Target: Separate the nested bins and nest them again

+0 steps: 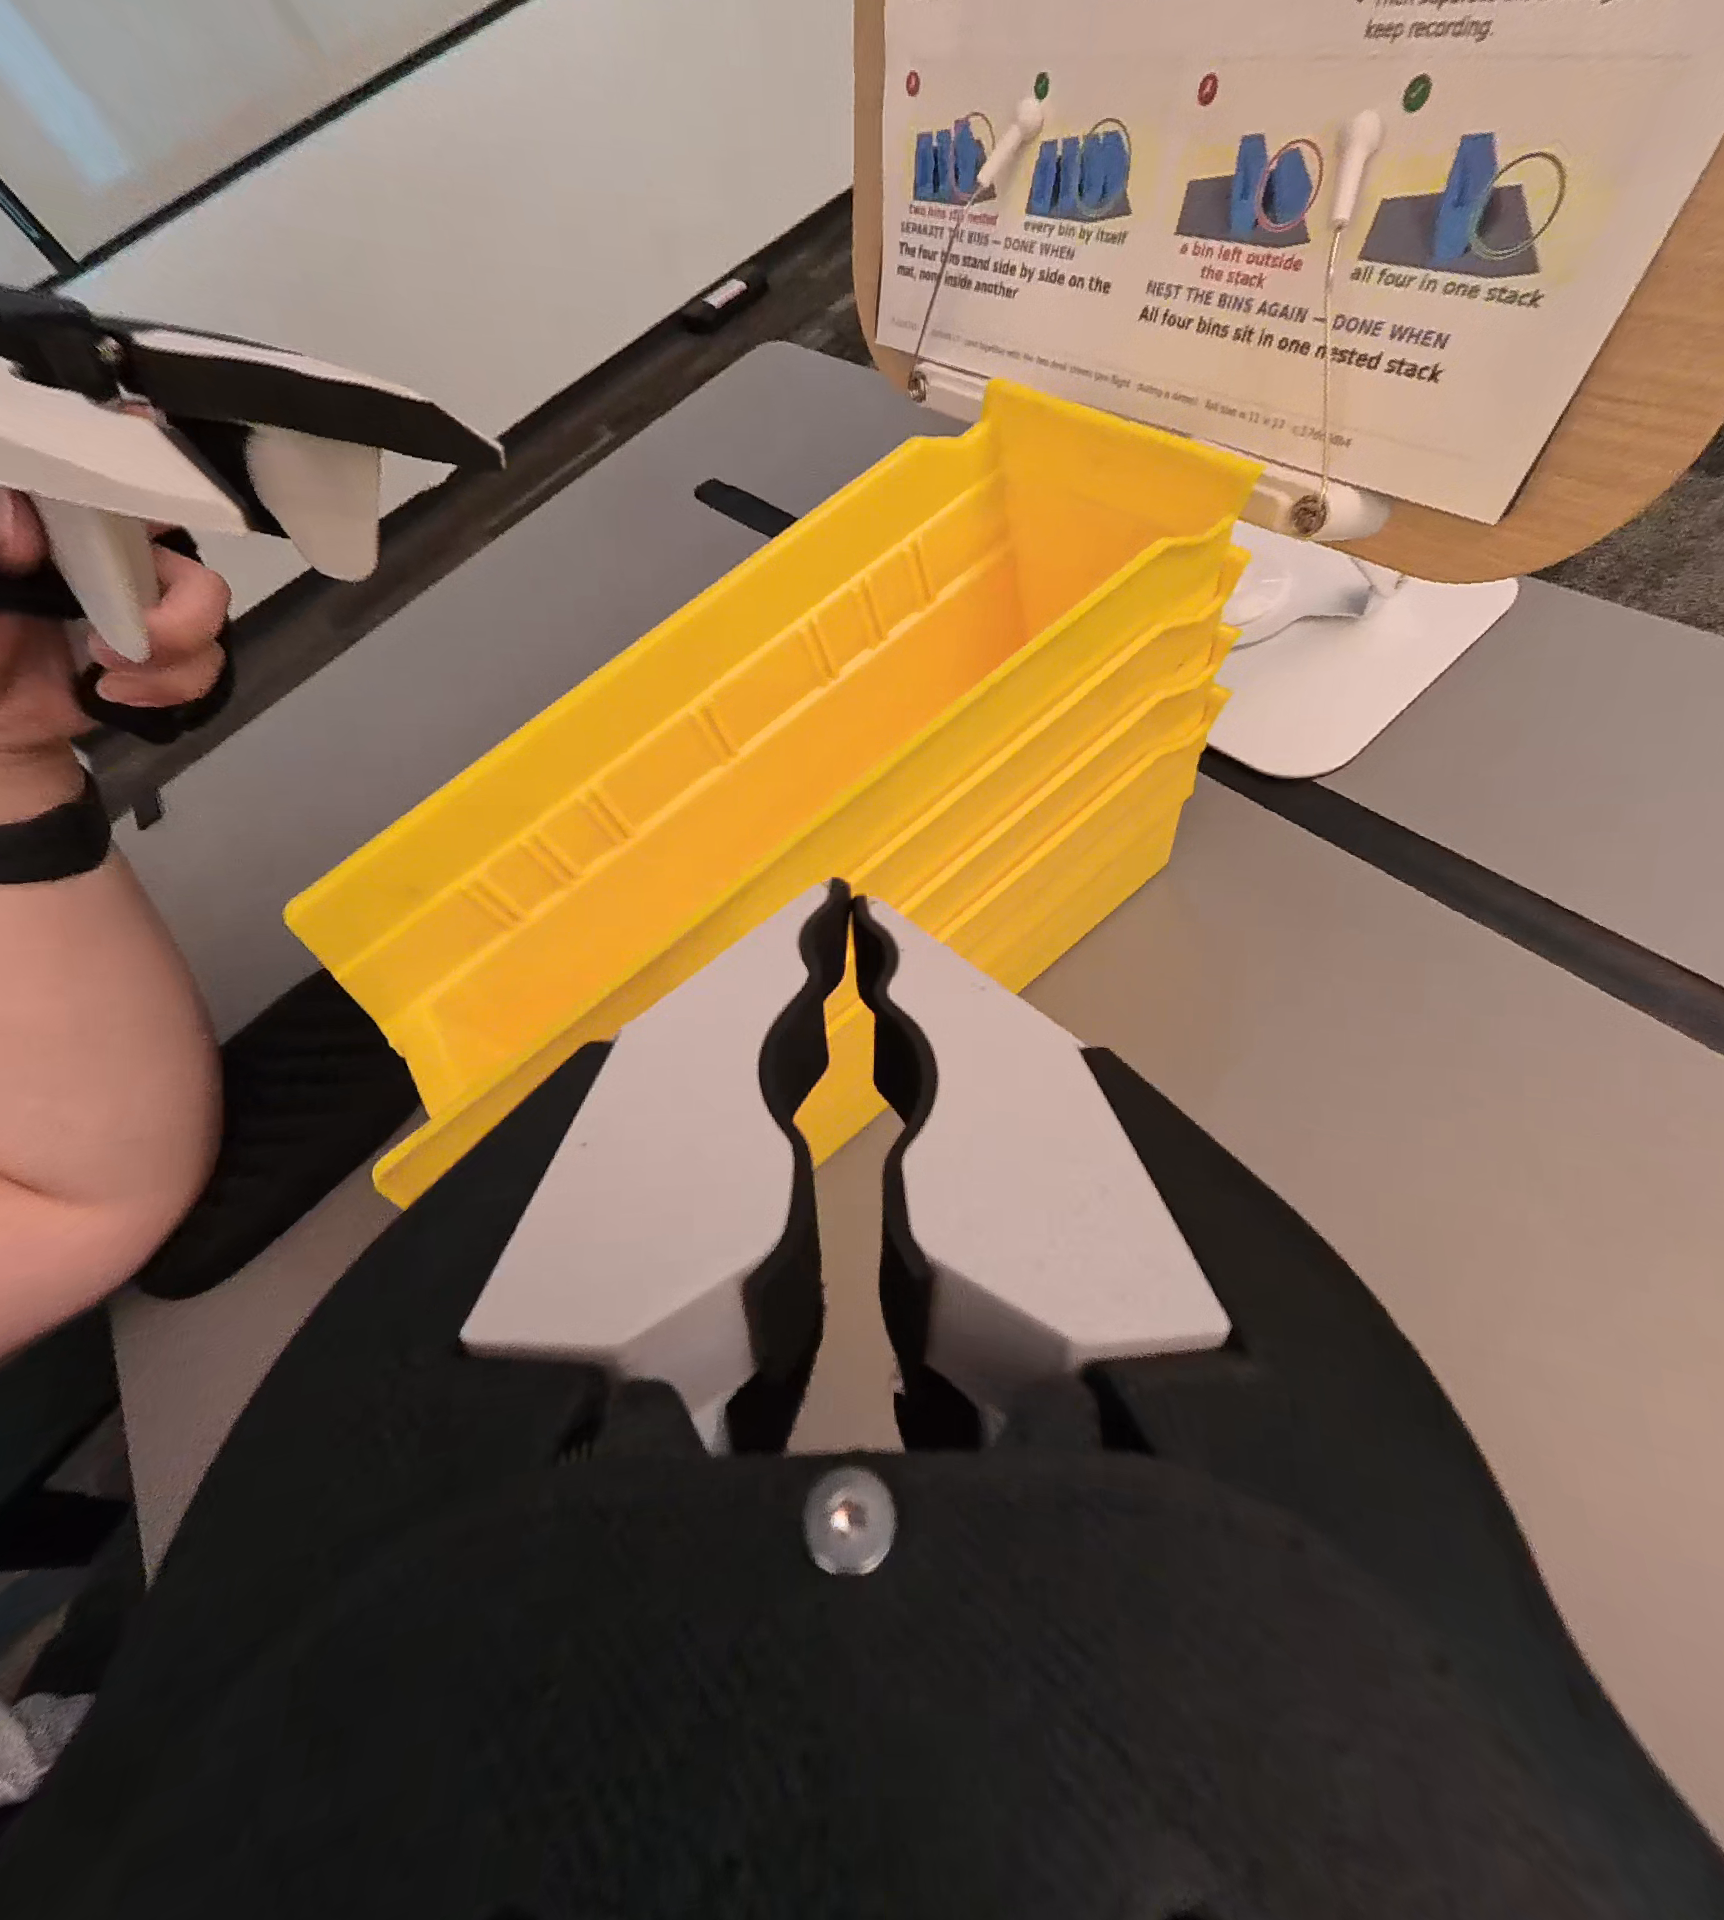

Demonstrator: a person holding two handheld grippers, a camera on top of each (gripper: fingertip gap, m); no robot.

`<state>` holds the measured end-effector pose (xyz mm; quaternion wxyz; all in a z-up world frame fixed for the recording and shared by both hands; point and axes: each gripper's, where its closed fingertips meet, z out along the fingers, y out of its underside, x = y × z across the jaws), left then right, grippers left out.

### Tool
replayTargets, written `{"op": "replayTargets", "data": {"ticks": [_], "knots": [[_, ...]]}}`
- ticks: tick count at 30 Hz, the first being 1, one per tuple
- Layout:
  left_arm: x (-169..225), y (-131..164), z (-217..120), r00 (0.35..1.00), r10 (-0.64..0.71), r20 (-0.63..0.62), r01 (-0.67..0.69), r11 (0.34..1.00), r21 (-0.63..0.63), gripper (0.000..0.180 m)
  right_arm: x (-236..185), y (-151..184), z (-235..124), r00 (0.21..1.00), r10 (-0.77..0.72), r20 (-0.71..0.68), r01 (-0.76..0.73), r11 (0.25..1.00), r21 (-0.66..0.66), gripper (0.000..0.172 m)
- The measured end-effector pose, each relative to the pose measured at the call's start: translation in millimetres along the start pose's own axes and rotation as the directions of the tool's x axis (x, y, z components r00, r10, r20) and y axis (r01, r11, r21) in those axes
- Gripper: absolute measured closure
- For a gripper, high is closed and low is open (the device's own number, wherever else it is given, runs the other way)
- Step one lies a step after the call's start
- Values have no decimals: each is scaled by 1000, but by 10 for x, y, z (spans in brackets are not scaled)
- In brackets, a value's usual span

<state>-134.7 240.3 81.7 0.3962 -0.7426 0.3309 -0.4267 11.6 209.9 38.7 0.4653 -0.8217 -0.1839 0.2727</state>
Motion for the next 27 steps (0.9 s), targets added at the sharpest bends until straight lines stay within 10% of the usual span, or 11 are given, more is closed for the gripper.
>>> {"op": "replayTargets", "data": {"ticks": [14, 27], "knots": [[63, 10, 77, 996, 66, 54, -65, 998, -15, 97, -137, 168, 0, 985, 173, 29, -168, 979, -117, 134], [231, -99, -214, 994, 96, 49, -98, 994, 49, 88, -164, -36, 540, 898, 114, -426, -346, 780, -521, 124]]}}
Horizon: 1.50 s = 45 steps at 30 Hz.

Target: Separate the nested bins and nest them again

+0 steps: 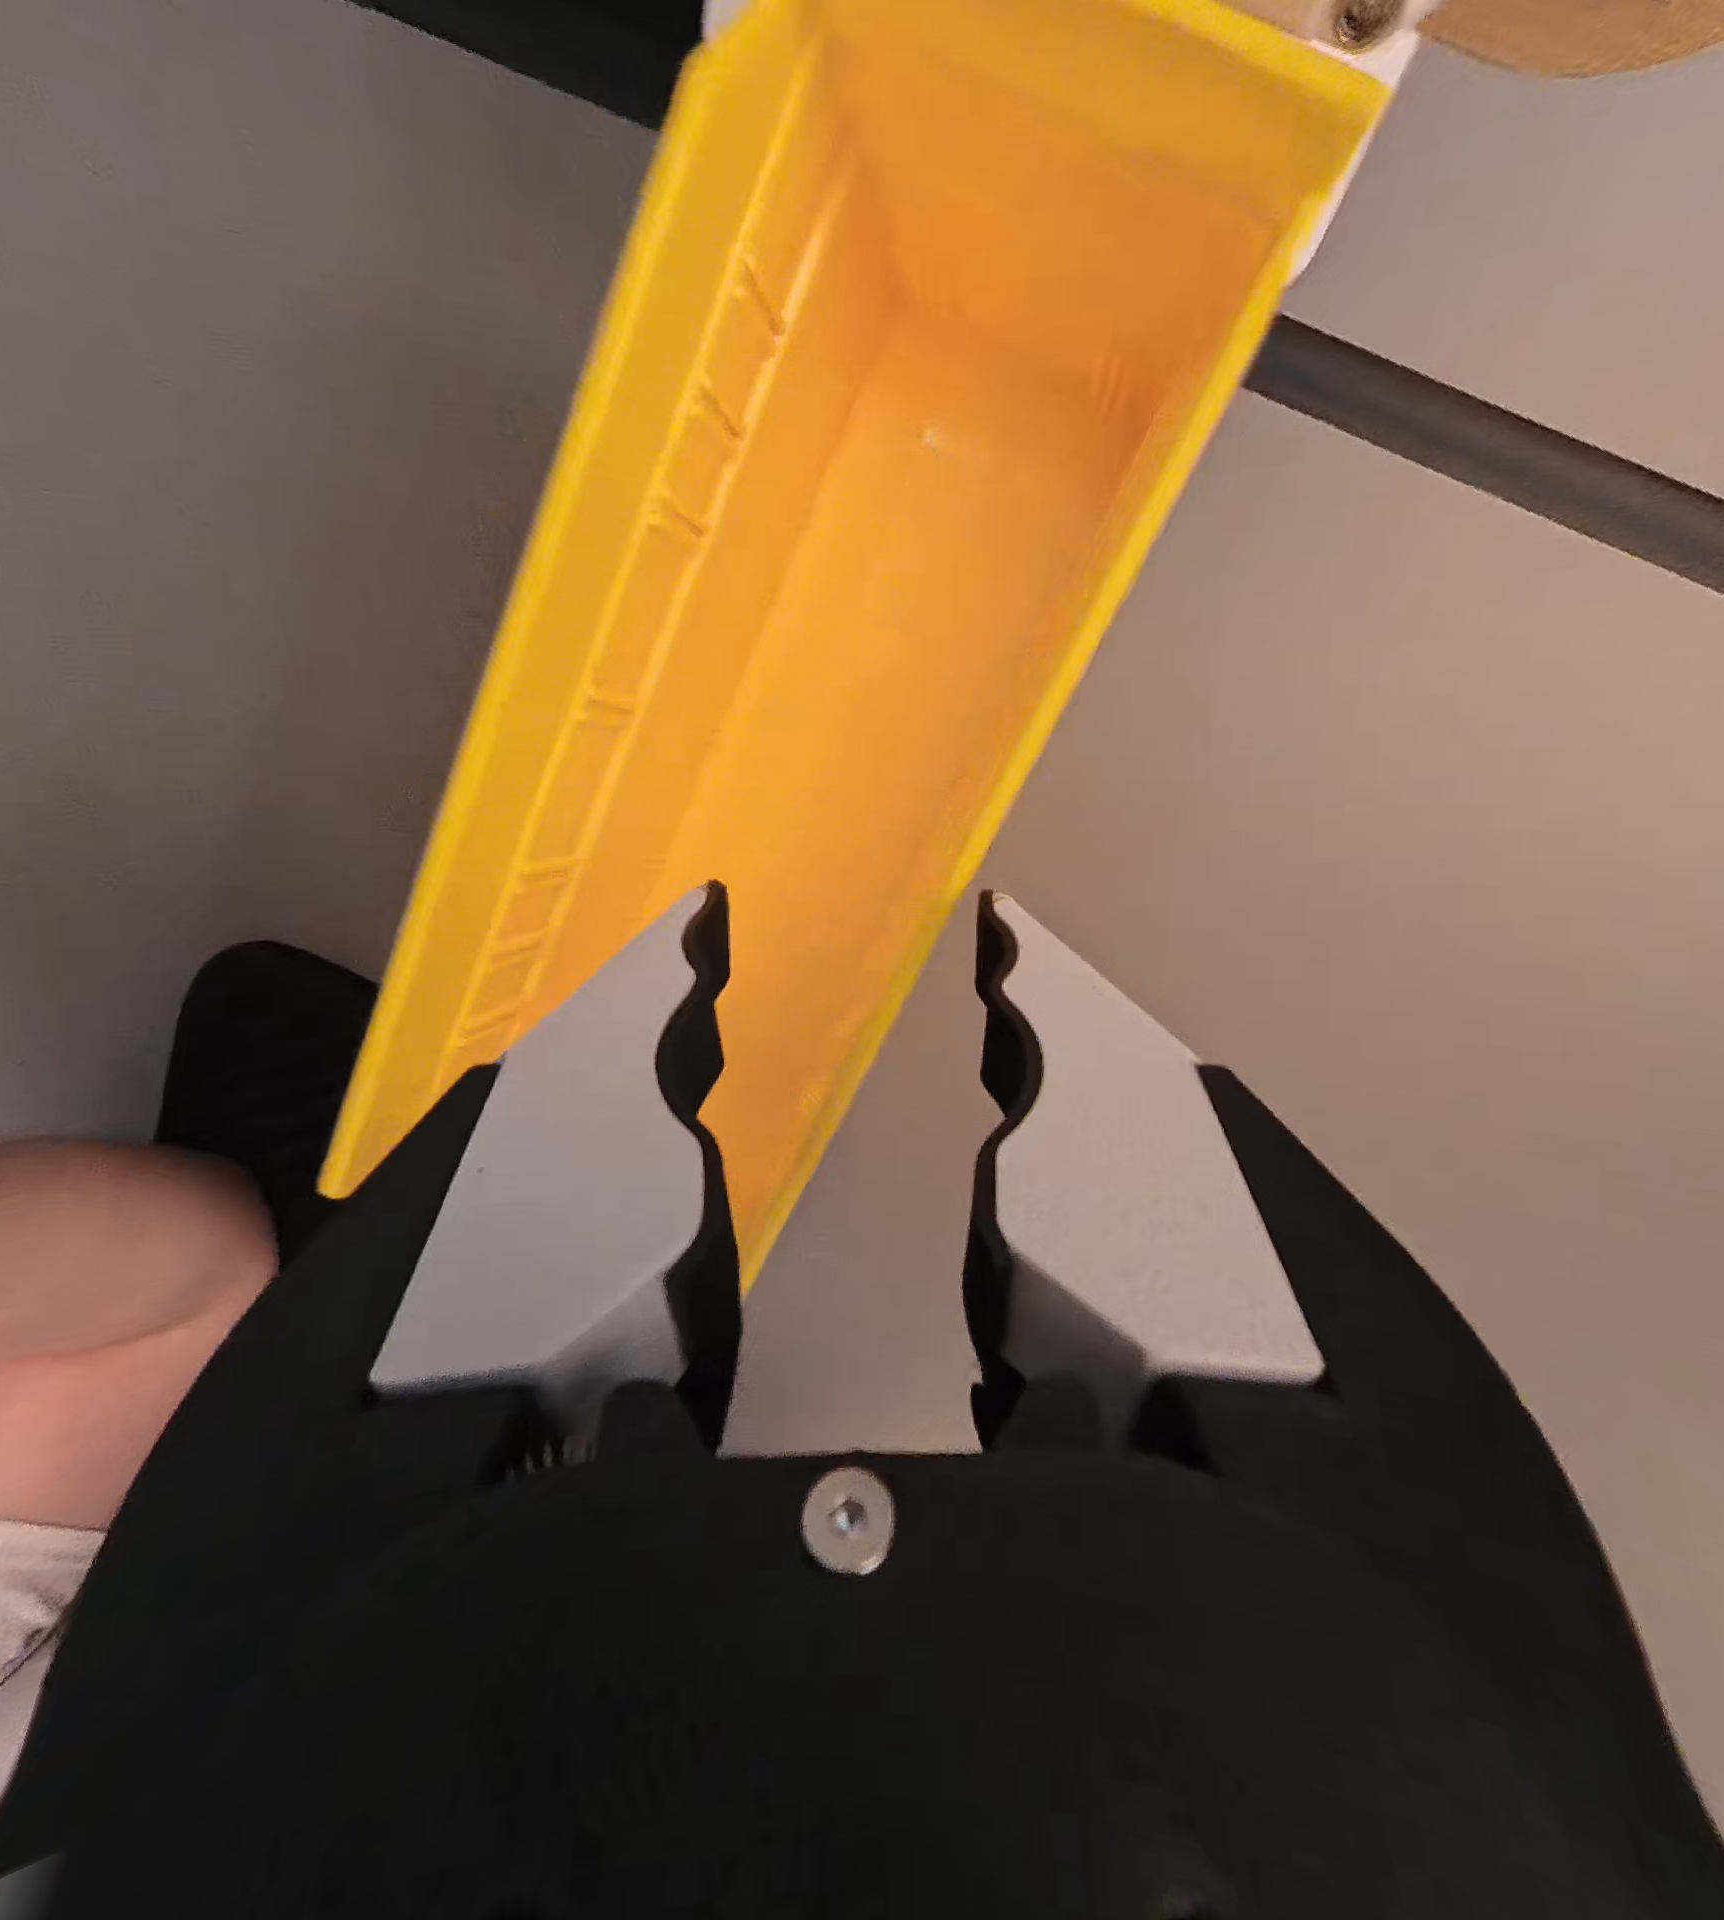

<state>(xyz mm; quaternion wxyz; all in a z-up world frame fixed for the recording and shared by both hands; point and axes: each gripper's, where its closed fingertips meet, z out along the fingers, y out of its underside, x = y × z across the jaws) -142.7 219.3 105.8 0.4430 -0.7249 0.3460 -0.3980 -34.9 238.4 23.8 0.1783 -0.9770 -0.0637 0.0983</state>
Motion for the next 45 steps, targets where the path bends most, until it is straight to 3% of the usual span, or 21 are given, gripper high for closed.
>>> {"op": "replayTargets", "data": {"ticks": [1, 4, 7, 8, 11, 14, 19, 23, 26, 31, 45], "knots": [[-49, 12, -13, 1000, -1, 18, 1, 1000, -7, 84, -67, -32, -33, 1000, -5, -2, 5, 1000, 22, 120], [-220, -57, -77, 998, -38, 58, 36, 999, 30, 83, -102, -137, -127, 996, 30, -83, -21, 994, 107, 83], [-319, -118, -153, 996, -60, 61, 56, 996, 63, 85, -169, -125, 8, 990, 110, -87, -107, 993, 43, 44], [-344, -126, -179, 996, -68, 59, 63, 996, 70, 85, -228, -142, 87, 986, 158, -58, -157, 987, 19, 39], [-409, -125, -240, 994, -92, 56, 87, 993, 81, 87, -165, -64, 310, 965, 204, -165, -222, 970, -98, 39], [-413, -116, -246, 994, -94, 51, 90, 993, 76, 87, -218, -3, 469, 954, 232, -189, -266, 948, -177, 42], [-341, -77, -148, 997, -79, 22, 78, 996, 41, 90, -211, 3, 482, 931, 268, -247, -319, 927, -199, 43], [-305, -46, -97, 998, -66, 25, 65, 998, 21, 91, -177, 45, 522, 919, 208, -335, -298, 923, -242, 42], [-344, -58, -109, 997, -43, 69, 42, 999, 26, 92, -168, 42, 499, 921, 196, -338, -291, 922, -257, 52], [-307, -64, -112, 998, -53, 39, 52, 998, 28, 93, -187, 52, 483, 924, 185, -334, -286, 914, -286, 58], [-401, -122, -208, 996, -82, 41, 79, 995, 66, 95, -215, 69, 420, 933, 170, -317, -280, 897, -342, 59]]}}
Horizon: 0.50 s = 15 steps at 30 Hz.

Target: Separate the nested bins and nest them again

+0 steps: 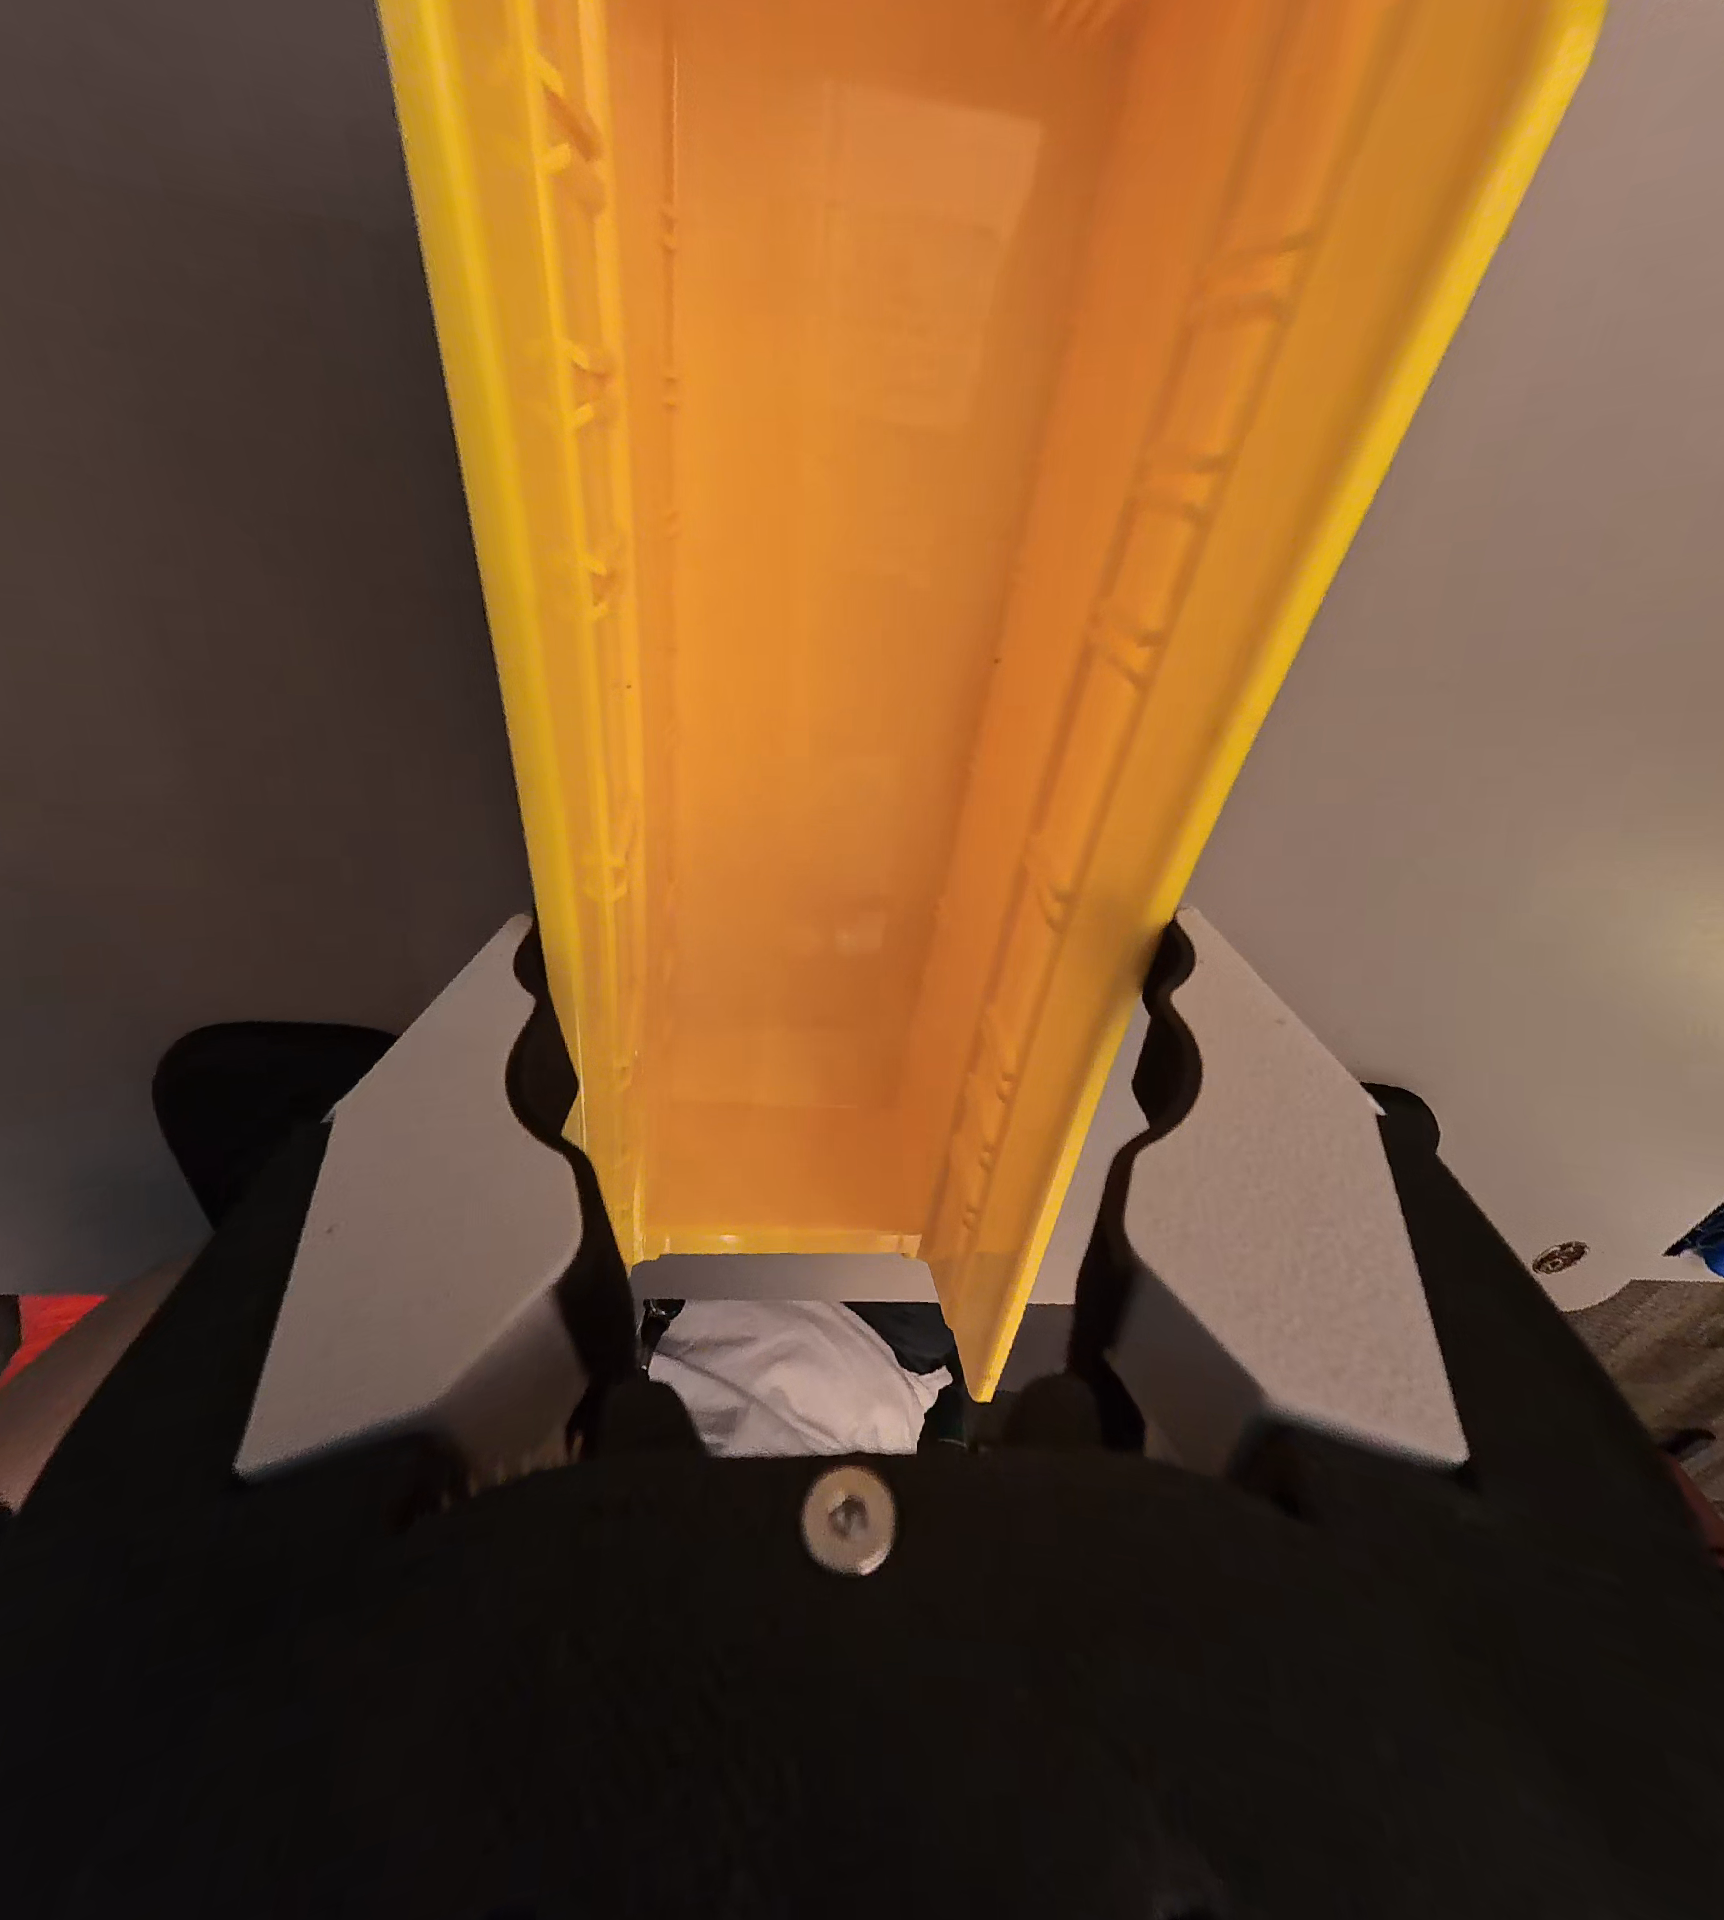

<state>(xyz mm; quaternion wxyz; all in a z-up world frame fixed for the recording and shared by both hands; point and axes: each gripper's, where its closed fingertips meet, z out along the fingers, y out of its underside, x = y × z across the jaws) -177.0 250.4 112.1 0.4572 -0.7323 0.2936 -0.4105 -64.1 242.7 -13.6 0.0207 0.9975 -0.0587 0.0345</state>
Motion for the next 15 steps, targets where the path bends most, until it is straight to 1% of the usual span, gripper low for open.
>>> {"op": "replayTargets", "data": {"ticks": [9, 12, 15], "knots": [[-6, 18, 38, 1000, 5, 12, -5, 1000, -10, 96, 42, 26, -175, 1000, -12, 17, 12, 1000, 1, 59], [-8, 5, 39, 1000, 7, 18, -7, 1000, -2, 96, 44, 14, -339, 999, -18, 39, 17, 999, 32, 58], [-9, -4, 47, 1000, 9, 27, -9, 1000, 4, 96, 59, -15, -585, 998, -27, 51, 23, 996, 85, 58]]}}
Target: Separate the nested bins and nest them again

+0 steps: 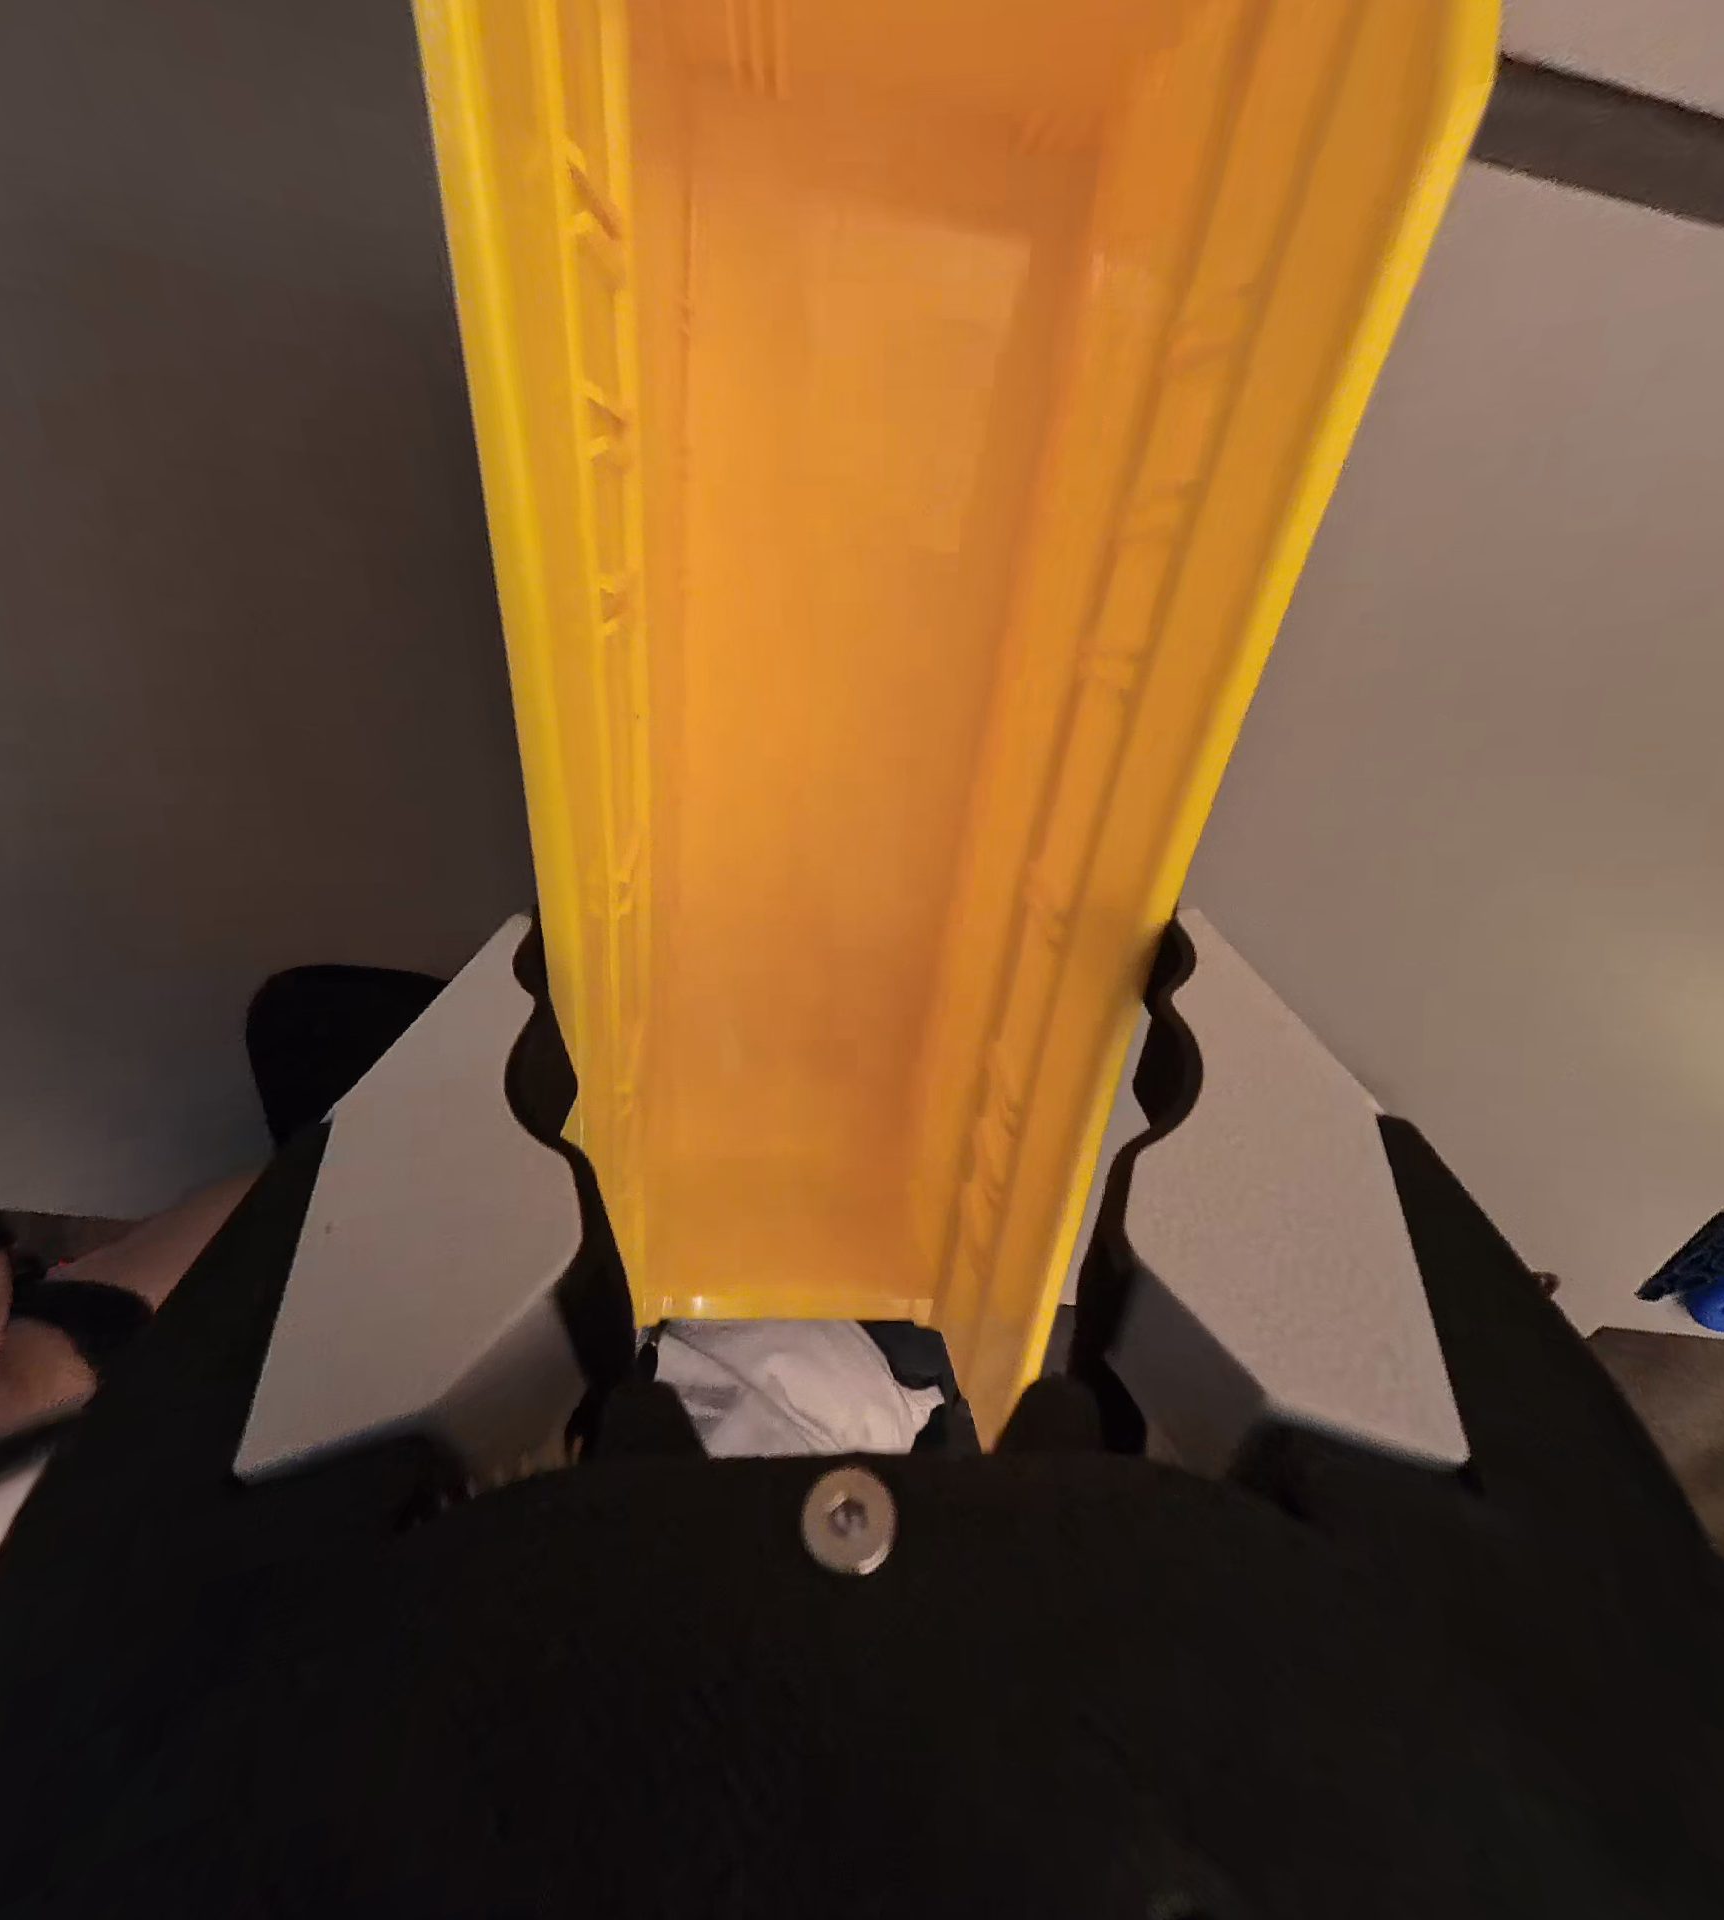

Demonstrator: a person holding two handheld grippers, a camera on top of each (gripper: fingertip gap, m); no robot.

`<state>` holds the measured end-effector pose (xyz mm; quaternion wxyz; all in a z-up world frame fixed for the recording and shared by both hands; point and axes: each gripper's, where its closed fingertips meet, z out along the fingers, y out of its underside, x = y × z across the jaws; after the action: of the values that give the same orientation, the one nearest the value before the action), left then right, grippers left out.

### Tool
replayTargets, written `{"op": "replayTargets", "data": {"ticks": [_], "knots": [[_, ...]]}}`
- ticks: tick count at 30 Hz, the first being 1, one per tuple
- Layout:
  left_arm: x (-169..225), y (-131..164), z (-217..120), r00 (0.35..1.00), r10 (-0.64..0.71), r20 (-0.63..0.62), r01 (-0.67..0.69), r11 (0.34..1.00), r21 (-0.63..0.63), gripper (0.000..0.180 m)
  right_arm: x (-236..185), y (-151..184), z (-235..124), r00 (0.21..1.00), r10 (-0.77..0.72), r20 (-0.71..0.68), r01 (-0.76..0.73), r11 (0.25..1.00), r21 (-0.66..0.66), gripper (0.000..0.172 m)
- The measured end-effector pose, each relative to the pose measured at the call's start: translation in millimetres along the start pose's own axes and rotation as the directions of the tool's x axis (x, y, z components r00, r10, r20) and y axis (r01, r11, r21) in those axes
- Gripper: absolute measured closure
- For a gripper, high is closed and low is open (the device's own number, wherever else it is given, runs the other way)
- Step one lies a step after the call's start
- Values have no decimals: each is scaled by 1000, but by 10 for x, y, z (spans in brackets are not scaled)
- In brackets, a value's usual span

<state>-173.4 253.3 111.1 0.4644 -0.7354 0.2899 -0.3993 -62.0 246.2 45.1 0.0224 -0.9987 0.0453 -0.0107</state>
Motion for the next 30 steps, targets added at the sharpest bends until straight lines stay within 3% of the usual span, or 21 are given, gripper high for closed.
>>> {"op": "replayTargets", "data": {"ticks": [7, 11, 15, 24, 30], "knots": [[35, -29, -43, 1000, 18, 10, -18, 1000, 12, 97, 334, 11, -664, 1000, -9, -7, 10, 990, 140, 59], [41, -59, -86, 1000, 18, 9, -19, 999, 27, 97, 847, 114, -710, 997, 33, -63, -20, 979, 201, 59], [23, -75, -108, 1000, 12, 8, -12, 999, 34, 97, 1199, 226, -310, 996, 90, -20, -85, 979, 186, 59], [-14, -95, -155, 1000, 1, 6, -1, 999, 48, 98, 1482, 450, 928, 989, 151, 6, -151, 986, 67, 59], [-19, -96, -159, 1000, 0, 4, -1, 999, 49, 98, 1588, 468, 1335, 986, 166, -21, -164, 985, 56, 58]]}}
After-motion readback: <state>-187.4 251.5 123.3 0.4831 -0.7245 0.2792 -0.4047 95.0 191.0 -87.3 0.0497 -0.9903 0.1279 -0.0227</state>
